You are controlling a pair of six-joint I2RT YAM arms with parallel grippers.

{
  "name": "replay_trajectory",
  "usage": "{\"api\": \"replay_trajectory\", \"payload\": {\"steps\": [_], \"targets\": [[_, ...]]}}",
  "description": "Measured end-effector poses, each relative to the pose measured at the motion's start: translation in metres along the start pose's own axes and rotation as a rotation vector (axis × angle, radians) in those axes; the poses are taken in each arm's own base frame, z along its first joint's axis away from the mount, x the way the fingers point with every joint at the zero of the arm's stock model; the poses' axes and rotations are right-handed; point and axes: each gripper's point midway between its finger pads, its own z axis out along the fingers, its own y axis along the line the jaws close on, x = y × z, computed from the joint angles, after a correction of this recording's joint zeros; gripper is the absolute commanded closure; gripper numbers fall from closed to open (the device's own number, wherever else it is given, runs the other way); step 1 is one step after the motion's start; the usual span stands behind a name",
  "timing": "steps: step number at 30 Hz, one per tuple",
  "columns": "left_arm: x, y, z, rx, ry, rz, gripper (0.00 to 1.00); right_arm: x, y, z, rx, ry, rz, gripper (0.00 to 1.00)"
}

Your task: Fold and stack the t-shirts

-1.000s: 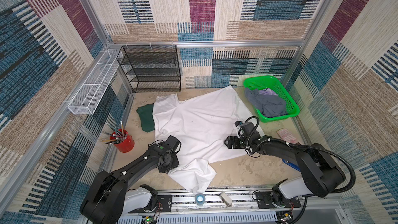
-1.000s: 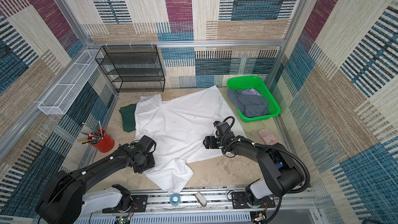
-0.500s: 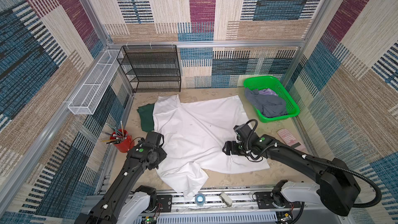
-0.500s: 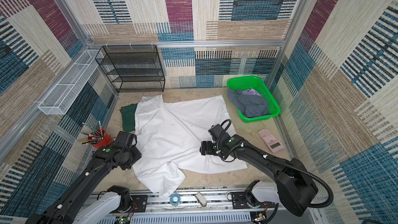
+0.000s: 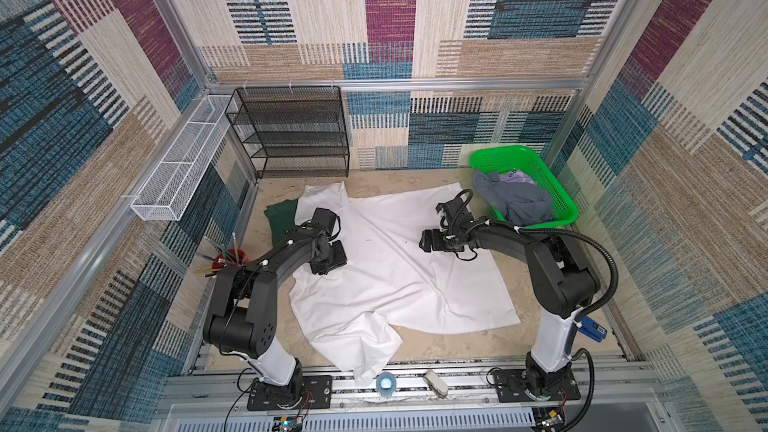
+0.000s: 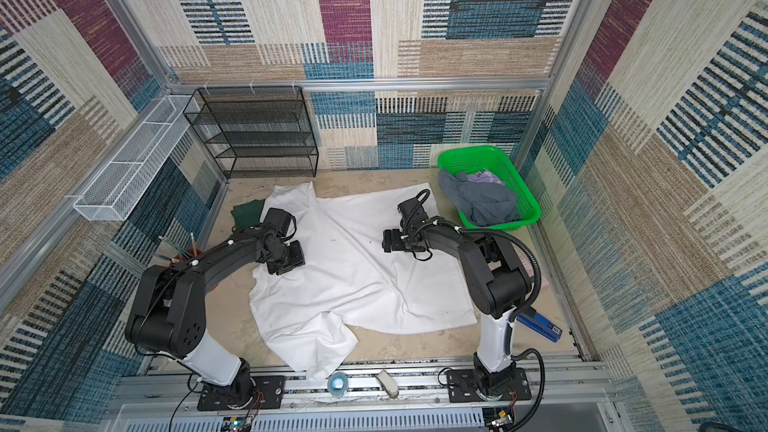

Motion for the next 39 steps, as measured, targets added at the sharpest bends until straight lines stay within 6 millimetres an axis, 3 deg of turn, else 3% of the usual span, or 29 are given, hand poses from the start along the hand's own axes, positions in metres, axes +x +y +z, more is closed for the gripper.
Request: {"api": "replay_trajectory", "payload": {"steps": [4, 11, 16, 19, 21, 24, 27, 30, 32, 35, 37, 39], "targets": [[0.023, 0.013, 0.013, -0.018, 0.053, -0.003, 0.56, 0.015, -0.004, -0.004, -0.024, -0.054, -0.011, 0.11], [0.048, 0.029, 0.007, -0.003, 0.021, -0.022, 0.55, 0.063, -0.013, -0.031, -0.039, -0.056, 0.038, 0.18], [0.079, 0.046, -0.009, -0.024, 0.069, -0.049, 0.56, 0.088, -0.012, -0.049, -0.027, 0.002, 0.077, 0.16], [0.071, 0.037, -0.034, 0.011, 0.025, -0.035, 0.55, 0.087, -0.016, -0.060, 0.020, 0.060, 0.102, 0.13], [0.046, 0.021, -0.057, 0.050, -0.048, 0.004, 0.52, 0.058, -0.019, -0.066, 0.049, 0.036, 0.105, 0.13], [-0.009, -0.003, -0.092, 0.071, -0.199, 0.084, 0.50, -0.003, -0.027, -0.069, 0.066, -0.043, 0.091, 0.14], [-0.072, -0.017, -0.103, 0.050, -0.298, 0.121, 0.52, -0.058, -0.047, -0.062, 0.105, -0.110, 0.082, 0.14], [-0.125, -0.019, -0.096, 0.032, -0.369, 0.136, 0.54, -0.087, -0.069, -0.053, 0.153, -0.147, 0.071, 0.15], [-0.137, -0.008, -0.080, -0.006, -0.308, 0.133, 0.55, -0.092, -0.079, -0.048, 0.172, -0.124, 0.069, 0.15], [-0.227, -0.016, -0.054, 0.023, -0.412, 0.127, 0.57, -0.121, -0.091, -0.033, 0.182, -0.171, 0.045, 0.16], [-0.242, -0.002, -0.032, 0.004, -0.365, 0.111, 0.58, -0.125, -0.103, -0.027, 0.211, -0.172, 0.048, 0.16], [-0.263, -0.008, -0.026, 0.037, -0.385, 0.119, 0.59, -0.127, -0.105, -0.021, 0.212, -0.168, 0.041, 0.16]]}}
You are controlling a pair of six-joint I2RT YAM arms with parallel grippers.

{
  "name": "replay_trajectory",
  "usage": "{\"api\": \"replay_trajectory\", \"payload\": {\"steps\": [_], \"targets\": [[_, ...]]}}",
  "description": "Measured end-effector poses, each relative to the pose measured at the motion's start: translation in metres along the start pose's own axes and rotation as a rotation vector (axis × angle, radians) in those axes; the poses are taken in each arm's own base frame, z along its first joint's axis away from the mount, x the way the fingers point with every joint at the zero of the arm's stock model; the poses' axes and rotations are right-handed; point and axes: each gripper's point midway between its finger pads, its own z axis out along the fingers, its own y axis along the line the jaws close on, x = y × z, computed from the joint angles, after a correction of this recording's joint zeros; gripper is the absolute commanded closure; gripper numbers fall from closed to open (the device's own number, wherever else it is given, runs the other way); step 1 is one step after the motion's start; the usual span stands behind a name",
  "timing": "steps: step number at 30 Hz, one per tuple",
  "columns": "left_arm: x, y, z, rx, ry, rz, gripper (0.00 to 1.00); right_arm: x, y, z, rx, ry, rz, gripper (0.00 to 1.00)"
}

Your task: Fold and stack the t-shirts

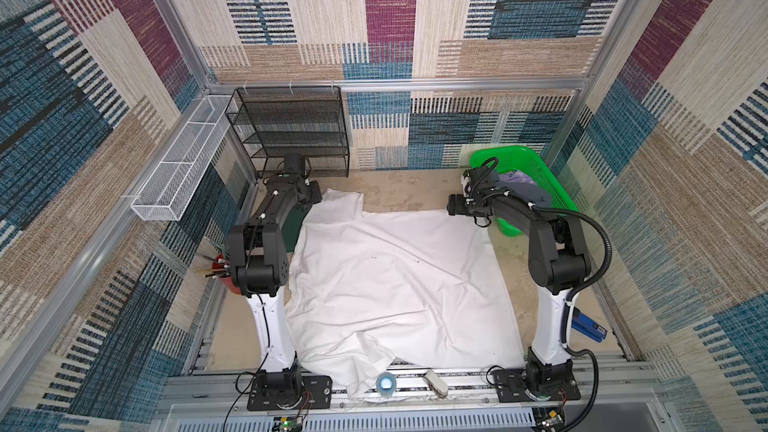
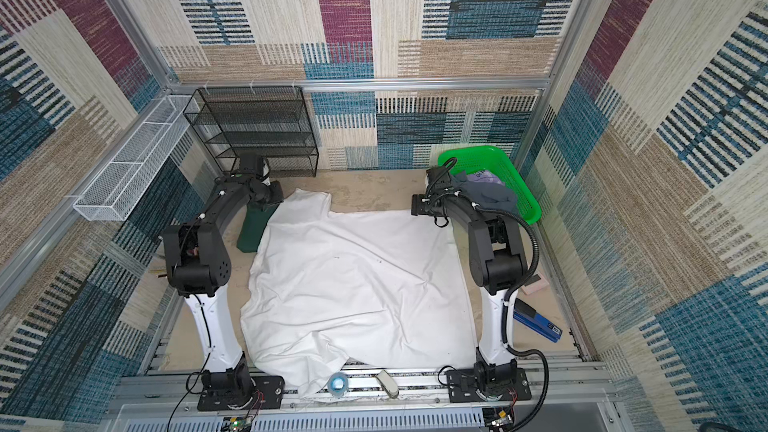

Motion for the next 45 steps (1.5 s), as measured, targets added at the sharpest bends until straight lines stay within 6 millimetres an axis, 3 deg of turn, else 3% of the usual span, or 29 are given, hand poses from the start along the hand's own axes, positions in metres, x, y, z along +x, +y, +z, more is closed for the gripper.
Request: {"api": "replay_trajectory", "payload": {"steps": [3, 8, 23, 30, 32, 37, 41, 45], "targets": [[-0.013, 0.001, 0.020, 0.035, -0.013, -0.008, 0.60, 0.003, -0.001, 0.009, 0.002, 0.012, -0.009, 0.16], [-0.001, 0.013, 0.051, 0.068, 0.043, -0.040, 0.62, -0.006, 0.000, 0.014, 0.001, 0.000, -0.015, 0.16], [0.017, 0.002, 0.070, 0.143, 0.091, -0.085, 0.69, -0.006, -0.002, 0.022, 0.004, 0.023, -0.017, 0.16], [0.017, 0.001, 0.071, 0.146, 0.096, -0.093, 0.97, -0.013, -0.003, 0.018, 0.004, 0.013, -0.014, 0.16], [0.016, 0.000, 0.070, 0.150, 0.096, -0.094, 1.00, -0.012, -0.005, 0.018, 0.007, 0.016, -0.011, 0.18], [0.007, -0.007, 0.053, 0.177, 0.075, -0.090, 1.00, -0.011, -0.009, 0.019, 0.012, 0.022, -0.006, 0.21], [-0.005, -0.014, 0.020, 0.200, 0.025, -0.094, 1.00, -0.008, -0.009, 0.018, 0.013, 0.028, -0.006, 0.22], [0.001, -0.014, -0.016, 0.202, -0.009, -0.122, 1.00, -0.007, -0.009, 0.014, 0.013, 0.027, -0.006, 0.25]]}}
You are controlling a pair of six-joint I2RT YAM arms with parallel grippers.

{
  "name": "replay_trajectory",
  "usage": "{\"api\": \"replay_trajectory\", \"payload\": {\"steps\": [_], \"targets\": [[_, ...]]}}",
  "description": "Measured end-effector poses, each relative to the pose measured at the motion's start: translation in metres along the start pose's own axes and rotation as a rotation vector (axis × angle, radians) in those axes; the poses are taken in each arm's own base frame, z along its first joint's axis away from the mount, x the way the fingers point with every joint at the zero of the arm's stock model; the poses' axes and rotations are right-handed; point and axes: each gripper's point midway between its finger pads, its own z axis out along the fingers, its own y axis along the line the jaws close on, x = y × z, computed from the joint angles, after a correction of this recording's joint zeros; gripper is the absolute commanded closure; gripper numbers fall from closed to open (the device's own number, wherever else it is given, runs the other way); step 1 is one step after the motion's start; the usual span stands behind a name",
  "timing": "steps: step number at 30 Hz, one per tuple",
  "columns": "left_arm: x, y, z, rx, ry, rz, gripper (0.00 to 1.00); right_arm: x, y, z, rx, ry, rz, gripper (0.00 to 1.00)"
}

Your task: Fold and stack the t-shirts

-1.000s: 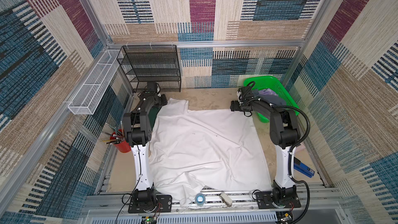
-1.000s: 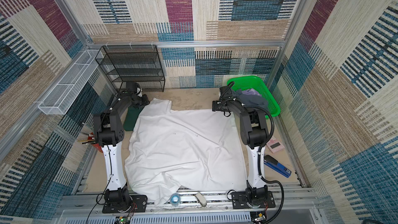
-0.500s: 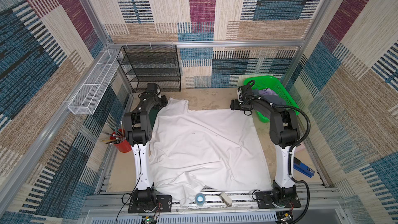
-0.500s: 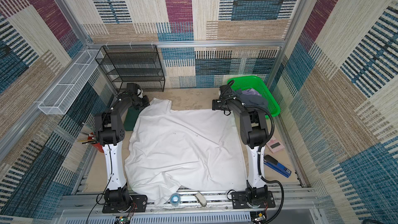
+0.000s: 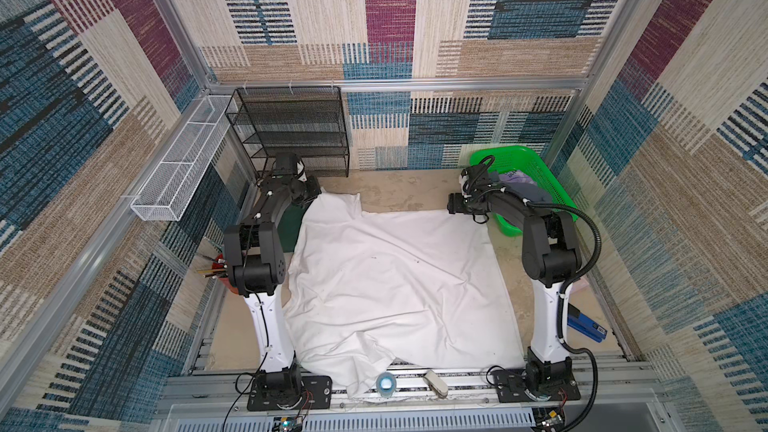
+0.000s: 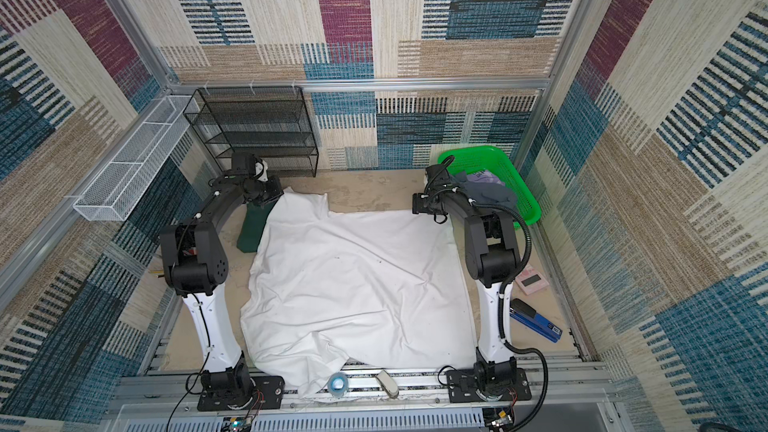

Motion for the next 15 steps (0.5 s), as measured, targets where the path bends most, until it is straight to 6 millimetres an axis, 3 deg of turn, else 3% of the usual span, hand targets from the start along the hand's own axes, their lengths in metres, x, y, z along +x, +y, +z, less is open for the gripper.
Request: {"api": "replay_trajectory", "payload": {"steps": [9, 12, 15], "targets": [[0.050, 0.008, -0.082, -0.052, -0.063, -0.058, 1.00, 0.001, -0.005, -0.004, 0.031, -0.001, 0.000, 0.31], [0.065, 0.025, -0.109, -0.128, -0.119, -0.081, 1.00, -0.005, -0.006, -0.004, 0.037, -0.013, 0.000, 0.31], [0.068, 0.046, -0.130, -0.202, -0.174, -0.116, 1.00, -0.007, -0.006, -0.002, 0.040, -0.015, 0.000, 0.31]]}}
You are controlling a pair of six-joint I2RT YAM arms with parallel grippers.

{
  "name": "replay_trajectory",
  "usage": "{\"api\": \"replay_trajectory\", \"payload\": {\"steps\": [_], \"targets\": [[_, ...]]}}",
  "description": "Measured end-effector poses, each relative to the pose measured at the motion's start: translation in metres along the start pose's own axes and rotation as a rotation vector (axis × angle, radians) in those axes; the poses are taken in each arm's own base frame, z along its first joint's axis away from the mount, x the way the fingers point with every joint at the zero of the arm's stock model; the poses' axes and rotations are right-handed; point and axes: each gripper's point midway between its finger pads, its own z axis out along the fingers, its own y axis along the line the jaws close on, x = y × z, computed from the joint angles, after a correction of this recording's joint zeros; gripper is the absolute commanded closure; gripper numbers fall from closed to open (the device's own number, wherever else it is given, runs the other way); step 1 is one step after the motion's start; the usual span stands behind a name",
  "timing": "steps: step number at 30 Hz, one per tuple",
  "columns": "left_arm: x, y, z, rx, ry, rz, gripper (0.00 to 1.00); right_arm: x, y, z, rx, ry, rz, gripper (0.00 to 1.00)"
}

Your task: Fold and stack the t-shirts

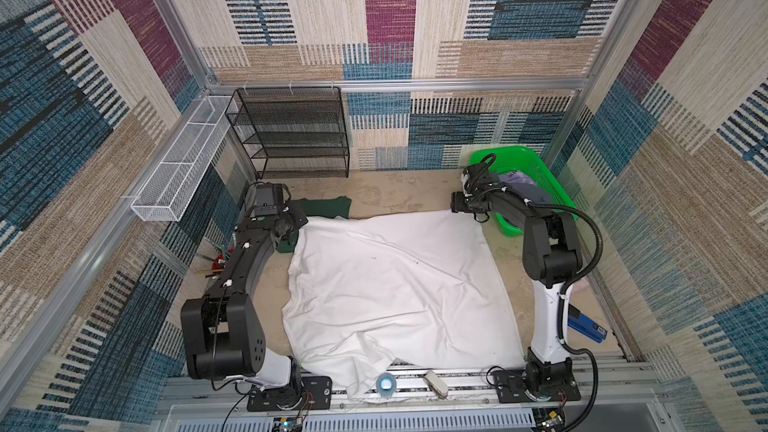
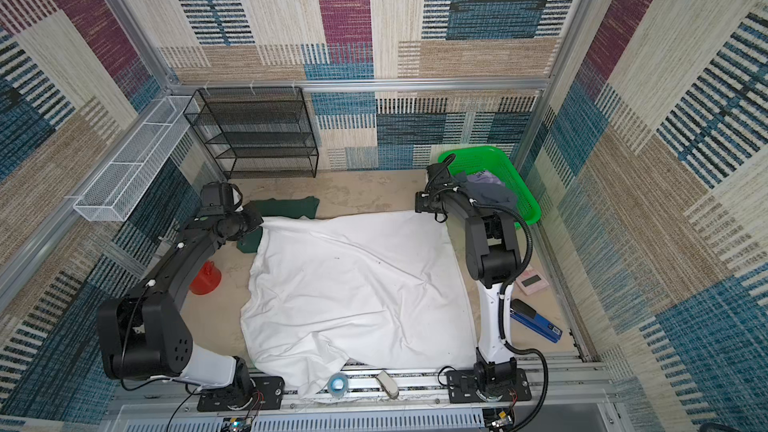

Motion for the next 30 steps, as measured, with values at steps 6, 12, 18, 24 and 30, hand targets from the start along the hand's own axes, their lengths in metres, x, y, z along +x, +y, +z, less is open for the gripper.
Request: {"api": "replay_trajectory", "payload": {"steps": [6, 12, 18, 24, 30], "targets": [[-0.007, 0.028, -0.002, -0.085, -0.027, -0.042, 1.00, -0.008, 0.001, 0.009, 0.004, 0.001, -0.002, 0.32], [-0.004, 0.033, 0.004, -0.097, -0.009, -0.049, 1.00, -0.012, 0.005, 0.024, 0.002, 0.018, -0.014, 0.40], [-0.002, 0.033, 0.008, -0.093, 0.004, -0.050, 1.00, 0.006, 0.018, 0.036, -0.016, 0.079, -0.031, 0.48], [-0.001, 0.031, 0.008, -0.079, 0.010, -0.047, 1.00, 0.010, 0.019, 0.039, -0.021, 0.072, -0.040, 0.73], [0.001, 0.027, 0.010, -0.055, 0.026, -0.048, 1.00, 0.008, 0.021, 0.036, -0.024, 0.066, -0.037, 1.00]]}}
